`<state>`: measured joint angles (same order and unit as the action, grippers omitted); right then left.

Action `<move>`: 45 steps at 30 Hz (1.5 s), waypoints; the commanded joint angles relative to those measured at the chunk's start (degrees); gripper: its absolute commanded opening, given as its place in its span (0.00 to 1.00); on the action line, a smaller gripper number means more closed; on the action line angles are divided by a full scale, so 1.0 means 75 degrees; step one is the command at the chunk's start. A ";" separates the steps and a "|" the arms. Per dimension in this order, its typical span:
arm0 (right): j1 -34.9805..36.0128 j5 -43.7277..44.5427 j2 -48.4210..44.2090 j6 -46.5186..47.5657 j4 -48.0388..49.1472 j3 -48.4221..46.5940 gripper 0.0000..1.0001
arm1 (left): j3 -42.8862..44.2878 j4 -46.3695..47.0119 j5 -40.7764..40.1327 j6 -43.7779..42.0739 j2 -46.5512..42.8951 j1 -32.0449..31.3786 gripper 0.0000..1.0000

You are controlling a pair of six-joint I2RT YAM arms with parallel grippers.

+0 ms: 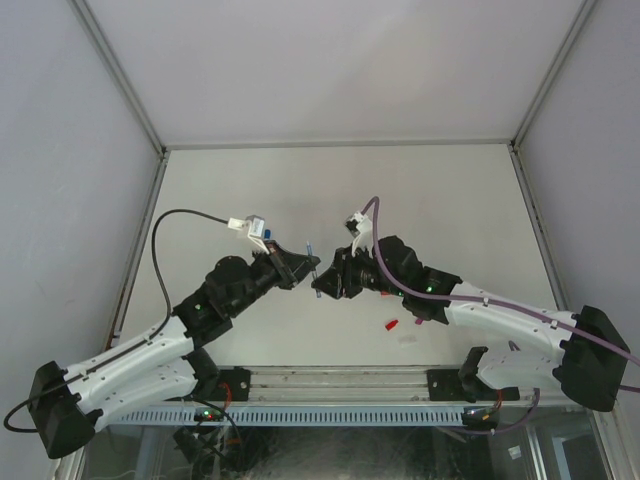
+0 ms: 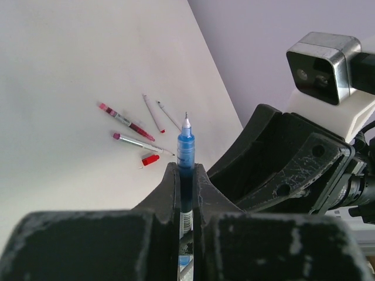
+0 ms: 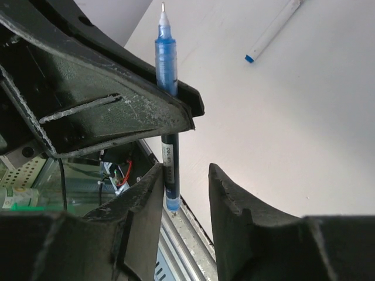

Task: Insert the pens into the pen caps
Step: Pick up the pen from the center of the board.

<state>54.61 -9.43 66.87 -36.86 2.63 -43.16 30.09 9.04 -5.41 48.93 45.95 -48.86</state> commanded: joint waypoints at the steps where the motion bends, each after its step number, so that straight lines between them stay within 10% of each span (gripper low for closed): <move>1: 0.0151 -0.0134 -0.0094 0.0032 0.0376 0.0044 0.33 | 0.0094 0.0260 -0.0180 -0.0031 -0.0168 -0.0024 0.01; 10: 0.0217 -0.0201 -0.0090 0.0020 0.0592 0.0047 0.06 | 0.0093 0.0252 -0.0157 -0.0007 -0.0094 -0.0024 0.06; 18: 0.0184 0.0121 -0.0232 -0.0029 0.0740 0.0047 0.00 | -0.0017 0.0247 -0.0215 0.0082 0.0031 -0.0030 0.42; 37: -0.0074 0.0271 -0.0244 0.0166 0.0730 0.0047 0.00 | -0.0411 0.0565 0.0196 0.0285 0.0153 -0.0405 0.31; 45: -0.0074 0.0295 -0.0233 0.0244 0.0620 0.0046 0.00 | -0.0404 0.0509 0.0146 0.0121 0.0116 -0.0467 0.10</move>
<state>54.39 -8.93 66.85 -36.56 4.69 -42.35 27.86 11.42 -5.65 50.39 47.88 -51.44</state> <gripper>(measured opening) 0.026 0.147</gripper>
